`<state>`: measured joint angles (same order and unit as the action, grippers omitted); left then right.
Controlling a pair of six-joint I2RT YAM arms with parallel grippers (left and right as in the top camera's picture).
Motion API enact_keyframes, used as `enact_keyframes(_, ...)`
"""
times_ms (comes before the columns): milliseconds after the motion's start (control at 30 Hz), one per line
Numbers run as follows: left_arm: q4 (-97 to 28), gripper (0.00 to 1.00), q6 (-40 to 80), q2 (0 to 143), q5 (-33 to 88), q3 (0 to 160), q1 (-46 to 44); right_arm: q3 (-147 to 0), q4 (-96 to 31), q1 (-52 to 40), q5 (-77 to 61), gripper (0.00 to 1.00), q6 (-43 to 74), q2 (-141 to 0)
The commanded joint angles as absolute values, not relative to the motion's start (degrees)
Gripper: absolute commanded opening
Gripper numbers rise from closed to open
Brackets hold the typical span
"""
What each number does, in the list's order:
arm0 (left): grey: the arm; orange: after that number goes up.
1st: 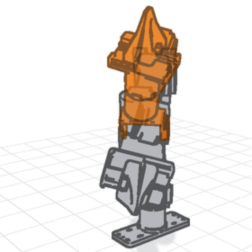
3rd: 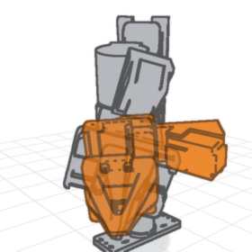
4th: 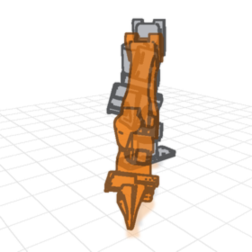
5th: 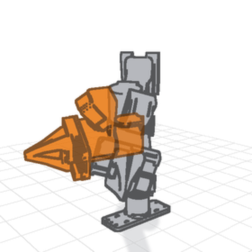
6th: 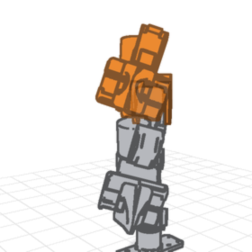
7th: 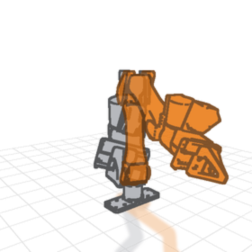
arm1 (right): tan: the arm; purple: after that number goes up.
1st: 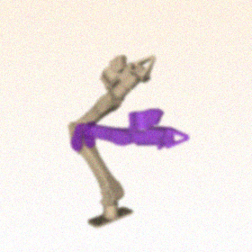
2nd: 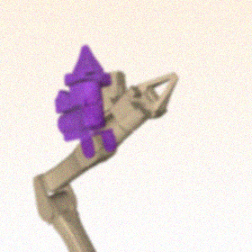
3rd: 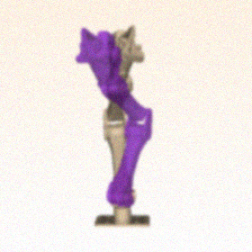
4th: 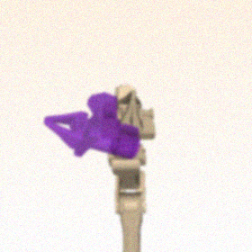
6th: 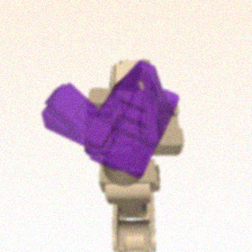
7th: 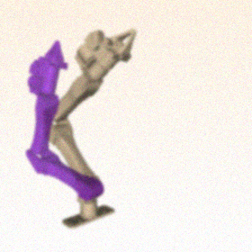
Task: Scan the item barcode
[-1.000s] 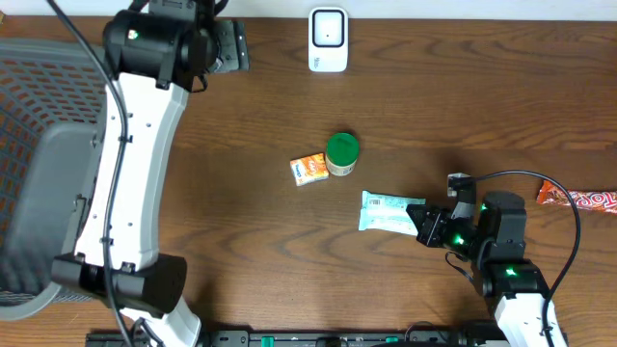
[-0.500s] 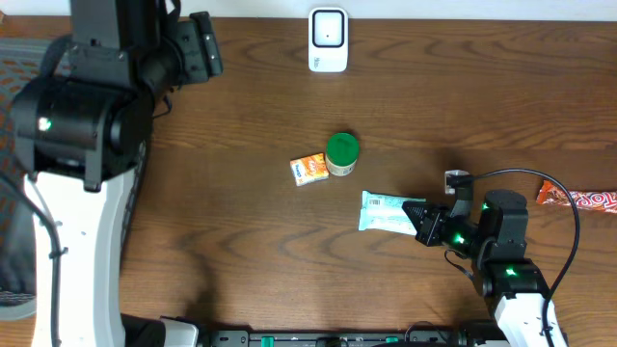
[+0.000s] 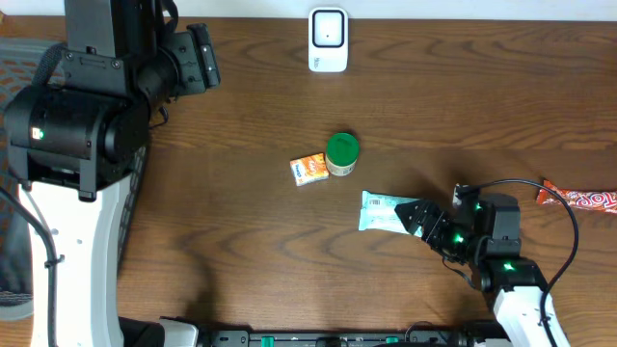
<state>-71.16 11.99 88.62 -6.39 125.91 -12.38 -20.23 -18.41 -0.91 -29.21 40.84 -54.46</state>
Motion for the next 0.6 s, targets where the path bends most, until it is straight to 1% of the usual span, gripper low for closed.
enact_keyframes(0, -71.90, 0.82, 11.66, 88.73, -7.18, 125.69, -12.16, -20.25, -17.82, -0.78, -27.05, 0.99, 45.56, -55.83)
enact_keyframes(100, -71.96, 0.82, 11.66, 88.79, -7.16, 125.69, -12.16, -20.25, -18.52, -0.80, -27.07, 0.99, 45.06, -57.78)
enact_keyframes(300, -71.29, 0.82, 11.66, 88.84, -7.16, 125.69, -12.16, -20.25, -18.81, -0.78, -25.69, 0.99, 39.86, -63.29)
enact_keyframes(433, -63.61, 0.82, 10.92, 88.53, -7.16, 125.71, -12.16, -20.27, -17.47, -0.73, -24.99, 0.99, 37.54, -66.06)
enact_keyframes(567, -53.78, 0.82, 5.26, 87.79, -7.16, 125.71, -12.16, -20.36, -16.60, -0.73, -23.94, 0.99, 35.70, -66.06)
